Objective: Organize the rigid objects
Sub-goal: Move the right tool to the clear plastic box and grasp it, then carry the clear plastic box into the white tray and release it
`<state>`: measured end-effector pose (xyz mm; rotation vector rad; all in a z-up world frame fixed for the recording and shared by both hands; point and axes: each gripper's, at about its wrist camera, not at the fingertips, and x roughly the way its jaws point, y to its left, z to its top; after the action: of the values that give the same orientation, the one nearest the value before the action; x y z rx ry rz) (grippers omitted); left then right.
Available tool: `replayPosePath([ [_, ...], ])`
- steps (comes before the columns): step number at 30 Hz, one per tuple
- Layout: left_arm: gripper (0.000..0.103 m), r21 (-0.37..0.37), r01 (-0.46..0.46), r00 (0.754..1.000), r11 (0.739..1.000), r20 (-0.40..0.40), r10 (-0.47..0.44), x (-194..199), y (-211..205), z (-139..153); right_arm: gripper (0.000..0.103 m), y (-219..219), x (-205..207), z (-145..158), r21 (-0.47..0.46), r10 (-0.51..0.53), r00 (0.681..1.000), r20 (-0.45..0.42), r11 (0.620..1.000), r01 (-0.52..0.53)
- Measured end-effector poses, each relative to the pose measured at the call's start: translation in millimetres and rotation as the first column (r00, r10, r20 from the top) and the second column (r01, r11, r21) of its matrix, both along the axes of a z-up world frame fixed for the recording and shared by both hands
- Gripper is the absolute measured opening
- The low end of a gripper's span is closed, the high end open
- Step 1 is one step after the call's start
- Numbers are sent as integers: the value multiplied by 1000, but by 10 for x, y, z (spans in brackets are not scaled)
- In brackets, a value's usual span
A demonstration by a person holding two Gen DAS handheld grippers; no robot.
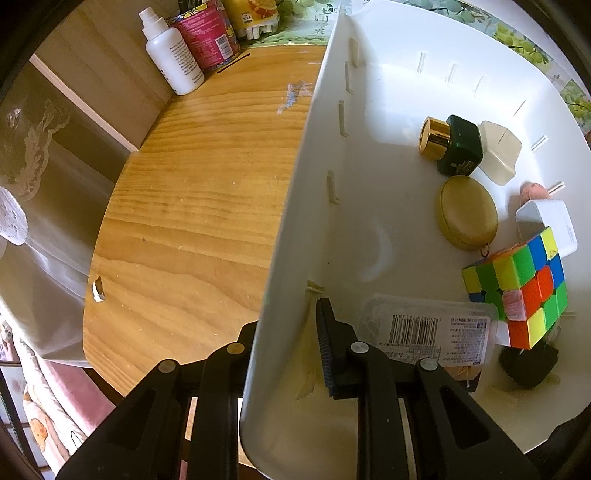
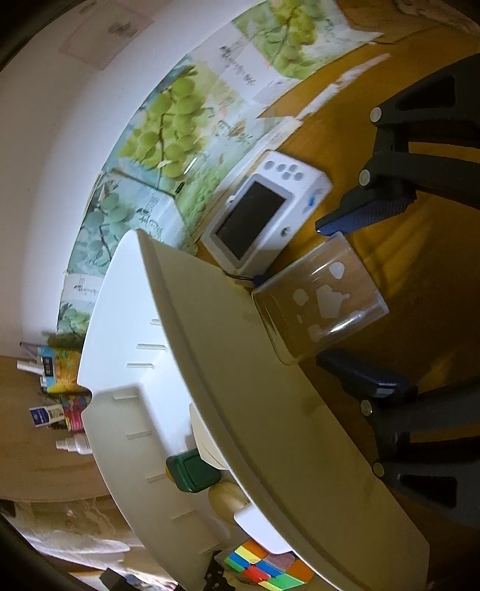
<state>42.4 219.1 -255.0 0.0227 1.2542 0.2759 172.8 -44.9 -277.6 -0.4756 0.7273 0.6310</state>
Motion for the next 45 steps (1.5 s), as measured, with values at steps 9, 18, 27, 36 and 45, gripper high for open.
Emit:
replayPosePath([
  [9,22,-43,33,999,999,8,-33,-55,15,-37,62,-131,-322,-26,-9,-144,989,-44,990,144],
  [18,21,-64,79,996,995,-23,-81,-36,18,-41,62,-285,-772,43,-1,-295,952,-78,955,296],
  [27,20,-50,158,985,986,-56,-161,69,-35,-73,62,-297,-1132,403,18,-367,930,-8,930,367],
  [36,20,-86,224,971,971,-69,-231,167,25,-80,62,-14,-1344,860,37,-362,927,95,932,360],
  [45,20,-96,266,959,959,-72,-273,199,73,-80,52,466,-1463,1049,32,-264,957,119,964,263],
])
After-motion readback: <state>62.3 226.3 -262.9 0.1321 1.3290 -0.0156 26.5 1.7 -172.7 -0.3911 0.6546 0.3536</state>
